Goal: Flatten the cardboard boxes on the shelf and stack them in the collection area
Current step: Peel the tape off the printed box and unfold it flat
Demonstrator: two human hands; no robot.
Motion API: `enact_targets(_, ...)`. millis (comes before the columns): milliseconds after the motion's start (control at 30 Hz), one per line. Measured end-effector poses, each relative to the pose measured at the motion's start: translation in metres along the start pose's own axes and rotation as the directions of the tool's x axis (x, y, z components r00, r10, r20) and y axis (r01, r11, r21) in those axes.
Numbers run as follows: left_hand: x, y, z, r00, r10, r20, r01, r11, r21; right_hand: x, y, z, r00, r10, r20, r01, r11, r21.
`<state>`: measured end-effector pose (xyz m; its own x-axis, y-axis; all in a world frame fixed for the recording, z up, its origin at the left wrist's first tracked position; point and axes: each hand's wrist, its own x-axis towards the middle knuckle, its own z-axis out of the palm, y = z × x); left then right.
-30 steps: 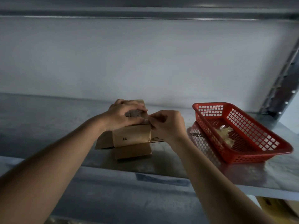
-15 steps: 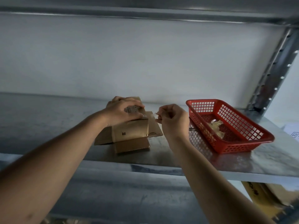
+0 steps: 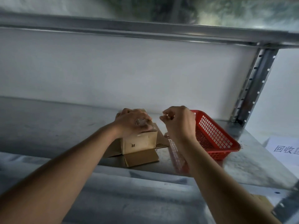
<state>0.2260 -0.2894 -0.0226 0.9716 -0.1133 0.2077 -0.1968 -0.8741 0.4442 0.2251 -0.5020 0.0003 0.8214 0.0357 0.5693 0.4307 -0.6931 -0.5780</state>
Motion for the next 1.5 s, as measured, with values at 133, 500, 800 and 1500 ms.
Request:
enact_targets(133,0.003,0.023,0.007,0.999,-0.001,0.04,-0.001,0.999,0.033,0.006,0.025,-0.03,0.998,0.042,-0.038,-0.05,0.968,-0.244)
enact_targets(500,0.012,0.055,0.019,0.995,0.029,0.091,-0.034,0.998,0.06,0.007,0.069,-0.04,0.9,0.126,0.418,0.066,0.907,-0.415)
enact_targets(800,0.007,0.051,0.025,0.998,0.008,0.059,-0.008,1.0,-0.002,0.008,0.071,-0.046,0.958,0.113,0.263,-0.029,0.952,-0.304)
enact_targets(1500,0.005,0.056,0.023,0.998,-0.004,0.06,0.004,1.0,-0.009,0.021,0.076,-0.065,0.839,0.099,0.536,-0.13,0.991,0.021)
